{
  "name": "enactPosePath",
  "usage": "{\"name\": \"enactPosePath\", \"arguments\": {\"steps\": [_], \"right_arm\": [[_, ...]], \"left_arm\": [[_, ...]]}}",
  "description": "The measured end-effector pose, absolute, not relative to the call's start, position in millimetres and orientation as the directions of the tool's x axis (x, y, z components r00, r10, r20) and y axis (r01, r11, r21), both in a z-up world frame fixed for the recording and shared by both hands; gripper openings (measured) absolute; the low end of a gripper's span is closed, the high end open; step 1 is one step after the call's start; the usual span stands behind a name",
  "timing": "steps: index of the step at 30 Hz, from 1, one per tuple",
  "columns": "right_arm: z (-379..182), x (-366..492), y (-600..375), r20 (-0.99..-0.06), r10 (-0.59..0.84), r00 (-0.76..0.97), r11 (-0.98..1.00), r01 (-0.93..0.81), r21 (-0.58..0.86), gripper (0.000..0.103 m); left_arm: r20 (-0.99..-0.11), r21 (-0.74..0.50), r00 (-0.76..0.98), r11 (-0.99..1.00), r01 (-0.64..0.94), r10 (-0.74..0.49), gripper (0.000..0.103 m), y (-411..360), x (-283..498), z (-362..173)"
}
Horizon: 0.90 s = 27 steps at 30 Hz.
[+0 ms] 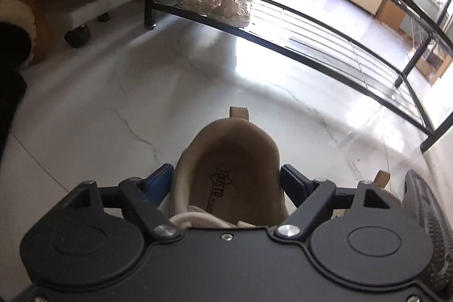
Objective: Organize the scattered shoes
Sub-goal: 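Set the sneaker beside the other cream sneaker and open the right gripper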
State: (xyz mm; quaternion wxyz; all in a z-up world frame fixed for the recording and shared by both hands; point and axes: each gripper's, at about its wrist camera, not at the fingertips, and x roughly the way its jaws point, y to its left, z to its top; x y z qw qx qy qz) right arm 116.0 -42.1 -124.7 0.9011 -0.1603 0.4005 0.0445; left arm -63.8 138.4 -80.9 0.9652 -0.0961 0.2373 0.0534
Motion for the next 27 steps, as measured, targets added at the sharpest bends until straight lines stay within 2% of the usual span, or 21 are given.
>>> {"name": "enactPosePath", "arguments": {"steps": [3, 4, 6, 9, 19, 27], "right_arm": [[-127.0, 120.8, -43.5, -0.732, -0.078, 0.677, 0.957, -0.156, -0.246, 0.098], [-127.7, 122.2, -45.7, -0.740, -0.070, 0.669, 0.962, -0.151, -0.228, 0.098], [-131.3, 124.1, -54.4, -0.774, -0.020, 0.632, 0.975, -0.160, -0.155, 0.088], [-129.9, 120.2, -54.8, -0.772, -0.020, 0.635, 0.972, -0.170, -0.165, 0.082], [-127.5, 111.1, -83.9, -0.771, -0.125, 0.624, 0.985, -0.017, -0.173, 0.080], [-123.4, 110.3, -89.8, -0.771, -0.094, 0.630, 0.991, -0.016, -0.134, 0.085]], "left_arm": [[-0.462, -0.157, 0.885, 0.976, -0.150, 0.061, 0.100, 138.9, -65.5, -80.1], [-0.463, -0.160, 0.884, 0.975, -0.152, 0.062, 0.100, 139.5, -65.8, -80.3], [-0.464, -0.162, 0.884, 0.974, -0.156, 0.064, 0.100, 139.8, -65.9, -80.7], [-0.466, -0.159, 0.883, 0.975, -0.155, 0.064, 0.100, 138.8, -64.7, -81.1], [-0.461, -0.155, 0.885, 0.977, -0.148, 0.061, 0.100, 137.8, -65.5, -80.4], [-0.458, -0.150, 0.887, 0.978, -0.146, 0.062, 0.100, 137.1, -65.7, -79.9]]}}
